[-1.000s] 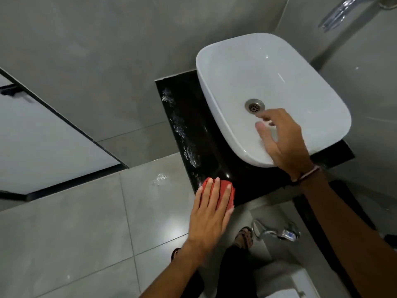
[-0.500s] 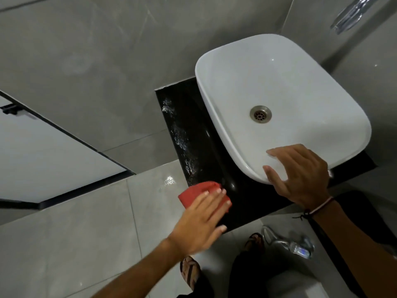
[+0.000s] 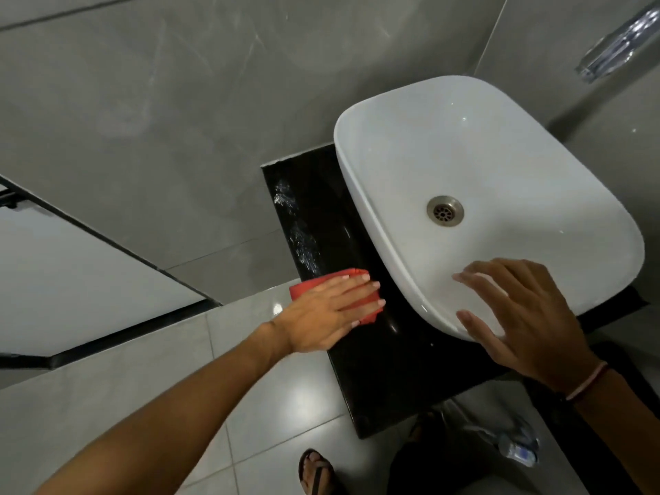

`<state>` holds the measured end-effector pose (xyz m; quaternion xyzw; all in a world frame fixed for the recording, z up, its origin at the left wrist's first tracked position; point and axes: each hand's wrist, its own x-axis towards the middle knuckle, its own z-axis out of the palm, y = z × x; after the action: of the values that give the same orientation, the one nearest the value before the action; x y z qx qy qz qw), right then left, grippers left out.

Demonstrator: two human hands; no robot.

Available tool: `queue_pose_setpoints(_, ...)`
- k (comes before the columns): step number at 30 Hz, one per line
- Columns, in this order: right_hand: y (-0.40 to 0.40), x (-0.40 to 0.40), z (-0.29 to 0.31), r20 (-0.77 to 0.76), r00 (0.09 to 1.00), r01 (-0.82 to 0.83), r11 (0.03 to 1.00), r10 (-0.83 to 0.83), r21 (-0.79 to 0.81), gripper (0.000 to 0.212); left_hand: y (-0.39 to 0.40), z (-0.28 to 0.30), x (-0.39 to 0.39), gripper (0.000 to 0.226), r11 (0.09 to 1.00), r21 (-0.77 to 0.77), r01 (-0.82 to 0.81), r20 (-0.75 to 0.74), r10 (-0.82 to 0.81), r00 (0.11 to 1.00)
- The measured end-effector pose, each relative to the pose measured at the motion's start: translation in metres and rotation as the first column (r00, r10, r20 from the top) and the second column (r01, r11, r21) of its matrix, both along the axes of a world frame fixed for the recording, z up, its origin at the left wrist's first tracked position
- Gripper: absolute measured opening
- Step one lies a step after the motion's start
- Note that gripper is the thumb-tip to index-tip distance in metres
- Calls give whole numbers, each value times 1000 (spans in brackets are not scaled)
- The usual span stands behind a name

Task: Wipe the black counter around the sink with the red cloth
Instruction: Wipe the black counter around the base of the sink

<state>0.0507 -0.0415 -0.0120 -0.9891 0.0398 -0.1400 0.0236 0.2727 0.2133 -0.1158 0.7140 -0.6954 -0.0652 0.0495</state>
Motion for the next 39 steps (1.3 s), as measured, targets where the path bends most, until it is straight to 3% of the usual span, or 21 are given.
queue_pose_setpoints(6, -9, 6, 5, -81, 996, -33, 997, 39, 75, 59, -51, -1, 131, 55, 978, 19, -210, 95, 207, 974)
queue_pose_setpoints(9, -10, 7, 5, -74, 997, -2, 993, 11, 115, 61, -72, 4, 203, 56, 913, 4, -407, 49, 407, 912)
queue_pose_setpoints(12, -12, 7, 5, -75, 997, 35, 992, -26, 118, 62, -80, 1, 226, 52, 813, -81, -577, -42, 576, 817)
queue_pose_setpoints(16, -14, 6, 3, -86, 995, 58, 992, -48, 113, 62, -83, -9, 207, 47, 570, -207, -795, -221, 764, 606)
queue_pose_setpoints(20, -10, 5, 6, -61, 998, 38, 995, -33, 89, 59, -77, -8, 157, 46, 132, -115, -984, -566, 805, 175)
queue_pose_setpoints(21, -11, 5, 6, -62, 998, 39, 995, -33, 89, 59, -75, -7, 135, 47, 73, -83, -994, -612, 783, 108)
queue_pose_setpoints(22, -11, 5, 6, -63, 997, 44, 995, -38, 90, 59, -71, -9, 108, 48, 62, -78, -995, -621, 777, 97)
queue_pose_setpoints(23, -10, 4, 6, -63, 997, 50, 994, -44, 93, 59, -64, -9, 76, 50, 96, -95, -991, -610, 781, 134)
queue_pose_setpoints(26, -7, 4, 5, -64, 997, 55, 994, -49, 93, 59, -31, -12, -28, 54, 301, -214, -929, -513, 775, 369)
queue_pose_setpoints(28, -7, 6, 5, -78, 996, 47, 994, -40, 96, 59, -9, -12, -88, 56, 512, -254, -821, -359, 738, 571)
queue_pose_setpoints(30, -8, 5, 4, -94, 995, 51, 993, -41, 107, 60, 6, -11, -112, 64, 779, -220, -588, -145, 570, 809)
queue_pose_setpoints(32, -7, 4, 4, -105, 993, 70, 991, -58, 115, 60, 7, -11, -84, 67, 937, -194, -291, -73, 282, 957)
queue_pose_setpoints(34, -8, 4, 3, -122, 991, 78, 990, -63, 119, 61, -3, -12, -32, 60, 976, -218, -23, -52, 12, 999)
queue_pose_setpoints(36, -10, 5, 4, -139, 988, 83, 988, -65, 128, 62, -19, -15, 35, 55, 974, -213, 75, -37, -85, 996)
queue_pose_setpoints(39, -9, 6, 5, -155, 985, 101, 986, -80, 135, 64, -47, -15, 150, 50, 975, -183, -125, -28, 121, 992)
